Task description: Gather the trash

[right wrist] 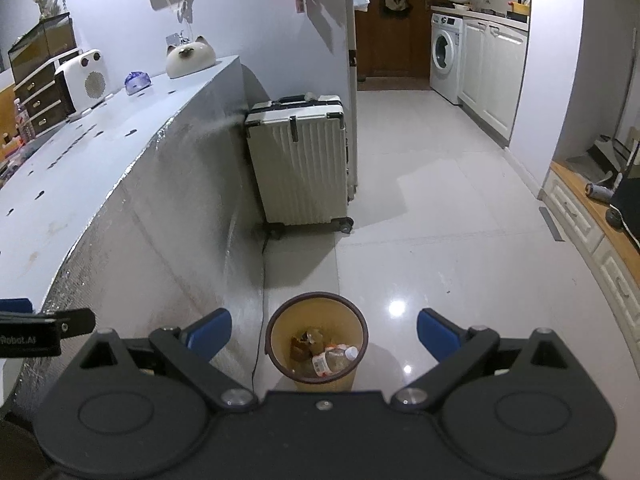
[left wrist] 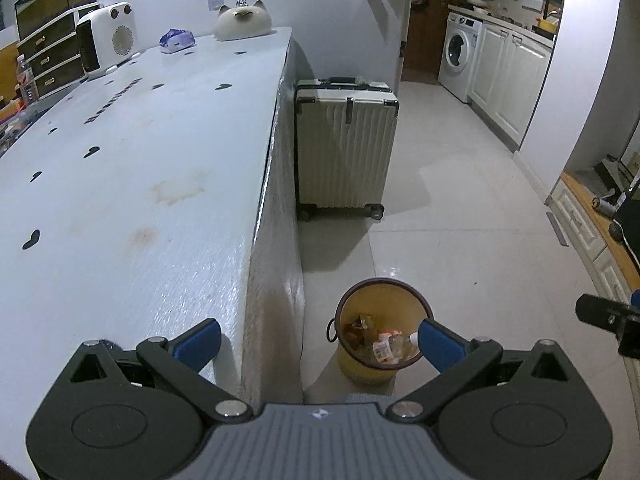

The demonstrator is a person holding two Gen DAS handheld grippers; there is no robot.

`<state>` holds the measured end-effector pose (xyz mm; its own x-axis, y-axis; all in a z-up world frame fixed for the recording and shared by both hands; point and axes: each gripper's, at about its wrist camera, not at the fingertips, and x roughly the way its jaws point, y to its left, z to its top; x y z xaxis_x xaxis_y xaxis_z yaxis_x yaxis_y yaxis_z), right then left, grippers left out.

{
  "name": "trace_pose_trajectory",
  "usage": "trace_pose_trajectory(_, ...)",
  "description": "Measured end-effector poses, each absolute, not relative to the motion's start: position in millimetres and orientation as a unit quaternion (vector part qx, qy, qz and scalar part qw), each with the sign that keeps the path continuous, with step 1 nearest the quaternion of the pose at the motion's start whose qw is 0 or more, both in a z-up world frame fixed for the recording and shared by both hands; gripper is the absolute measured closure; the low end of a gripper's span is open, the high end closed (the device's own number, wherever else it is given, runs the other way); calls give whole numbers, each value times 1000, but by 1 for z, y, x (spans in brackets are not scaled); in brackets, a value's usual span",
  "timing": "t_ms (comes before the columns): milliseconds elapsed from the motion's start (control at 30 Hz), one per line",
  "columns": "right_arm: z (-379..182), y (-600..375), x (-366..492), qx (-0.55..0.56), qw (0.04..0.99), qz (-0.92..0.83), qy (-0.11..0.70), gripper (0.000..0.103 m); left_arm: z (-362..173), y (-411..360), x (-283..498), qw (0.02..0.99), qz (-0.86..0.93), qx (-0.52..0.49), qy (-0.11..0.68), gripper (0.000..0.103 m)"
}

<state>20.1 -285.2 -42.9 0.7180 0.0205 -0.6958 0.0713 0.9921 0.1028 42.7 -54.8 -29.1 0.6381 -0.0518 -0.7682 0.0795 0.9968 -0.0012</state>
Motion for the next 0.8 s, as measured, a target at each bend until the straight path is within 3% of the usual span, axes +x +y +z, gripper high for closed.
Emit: trace_pose_trajectory(800,-43,-266,23,33,918,-27,393,3,-30,-45,38,906,-31,20,422,0)
